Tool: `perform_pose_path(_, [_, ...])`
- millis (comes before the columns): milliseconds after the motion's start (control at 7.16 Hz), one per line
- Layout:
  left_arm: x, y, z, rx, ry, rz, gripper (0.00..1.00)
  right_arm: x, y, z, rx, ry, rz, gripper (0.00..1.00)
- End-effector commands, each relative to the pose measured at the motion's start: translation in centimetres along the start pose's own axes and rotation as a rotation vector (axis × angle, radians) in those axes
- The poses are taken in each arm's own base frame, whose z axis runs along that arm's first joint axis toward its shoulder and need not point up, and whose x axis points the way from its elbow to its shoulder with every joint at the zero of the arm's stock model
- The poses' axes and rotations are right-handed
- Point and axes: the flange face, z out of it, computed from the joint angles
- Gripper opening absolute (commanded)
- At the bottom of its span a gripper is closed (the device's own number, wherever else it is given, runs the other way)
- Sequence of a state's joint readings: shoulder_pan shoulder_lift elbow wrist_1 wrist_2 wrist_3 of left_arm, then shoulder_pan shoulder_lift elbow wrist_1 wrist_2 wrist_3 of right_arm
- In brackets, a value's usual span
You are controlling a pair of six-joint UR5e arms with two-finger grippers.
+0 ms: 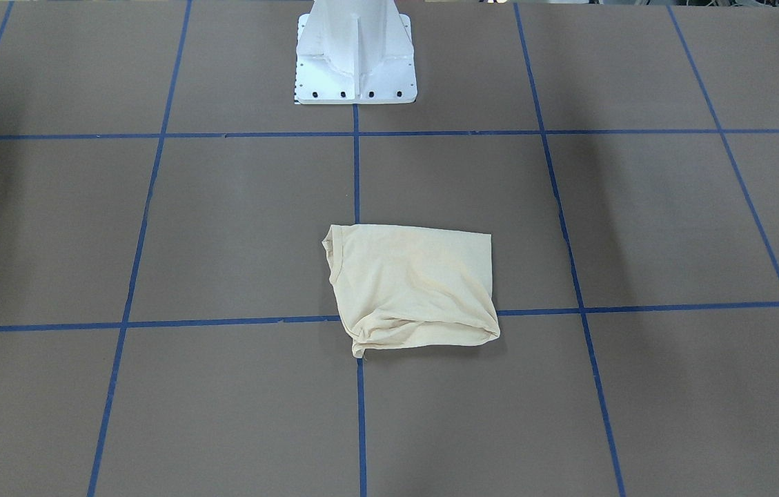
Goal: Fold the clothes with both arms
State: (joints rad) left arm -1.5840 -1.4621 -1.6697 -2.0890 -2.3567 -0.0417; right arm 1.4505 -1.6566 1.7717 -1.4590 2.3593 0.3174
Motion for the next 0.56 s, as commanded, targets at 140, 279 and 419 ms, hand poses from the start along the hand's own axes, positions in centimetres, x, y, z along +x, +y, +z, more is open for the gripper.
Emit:
perform_pose_path(140, [2.7,5.5,-3.6,-0.018,-0.004,-0.013,1.0,1.7,4.0,-0.9,-0.007,-0.02,-0.064,1.0])
perform_pose_path(279, [2.2,6.4,-3.2,-0.042,-0.006,-0.037,1.0,1.8,4.4,-0.9,-0.008,-0.019,-0.065,1.0])
perform_pose_path(419, [2.1,6.8,-2.9,-0.052,-0.005,-0.053,1.0,1.8,4.4,-1.1,-0.004,-0.02,-0.063,1.0])
